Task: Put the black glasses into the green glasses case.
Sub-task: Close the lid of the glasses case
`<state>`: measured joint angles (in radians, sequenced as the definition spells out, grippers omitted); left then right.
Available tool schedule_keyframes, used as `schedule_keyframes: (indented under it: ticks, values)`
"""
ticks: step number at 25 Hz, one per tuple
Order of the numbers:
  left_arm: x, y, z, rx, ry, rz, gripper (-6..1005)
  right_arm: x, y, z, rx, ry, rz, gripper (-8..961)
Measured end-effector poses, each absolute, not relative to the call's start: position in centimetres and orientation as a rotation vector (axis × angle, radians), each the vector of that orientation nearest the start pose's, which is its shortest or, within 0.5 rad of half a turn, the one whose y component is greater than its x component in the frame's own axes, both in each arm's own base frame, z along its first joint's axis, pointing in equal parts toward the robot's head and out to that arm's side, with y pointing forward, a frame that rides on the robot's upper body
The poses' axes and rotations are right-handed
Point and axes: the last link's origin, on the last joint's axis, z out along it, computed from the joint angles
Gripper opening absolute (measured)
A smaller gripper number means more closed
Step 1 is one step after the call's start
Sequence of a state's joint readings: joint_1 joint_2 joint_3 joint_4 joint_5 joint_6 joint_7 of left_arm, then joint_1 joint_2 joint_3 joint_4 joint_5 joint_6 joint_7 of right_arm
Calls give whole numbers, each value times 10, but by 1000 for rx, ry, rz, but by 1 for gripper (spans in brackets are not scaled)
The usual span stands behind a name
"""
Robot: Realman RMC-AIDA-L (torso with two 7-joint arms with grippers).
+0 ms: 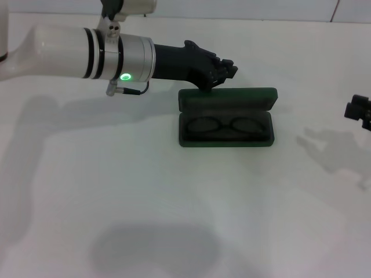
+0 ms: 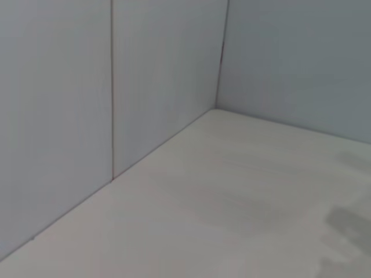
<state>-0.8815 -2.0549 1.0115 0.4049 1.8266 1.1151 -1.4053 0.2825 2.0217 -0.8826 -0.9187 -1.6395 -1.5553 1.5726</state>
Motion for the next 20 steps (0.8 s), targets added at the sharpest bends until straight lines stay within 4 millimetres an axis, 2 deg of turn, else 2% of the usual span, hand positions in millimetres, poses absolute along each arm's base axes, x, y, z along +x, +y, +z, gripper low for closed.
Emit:
schedule_keyframes:
  ticks: [11,20]
  values:
    - [-178,412,-67,-2767,-492,-452,145,275,321,53,-2494,730,859,250]
    - [-177,410,-77,-2758,-495,-435,155,276,320,51,-2494,747,859,257]
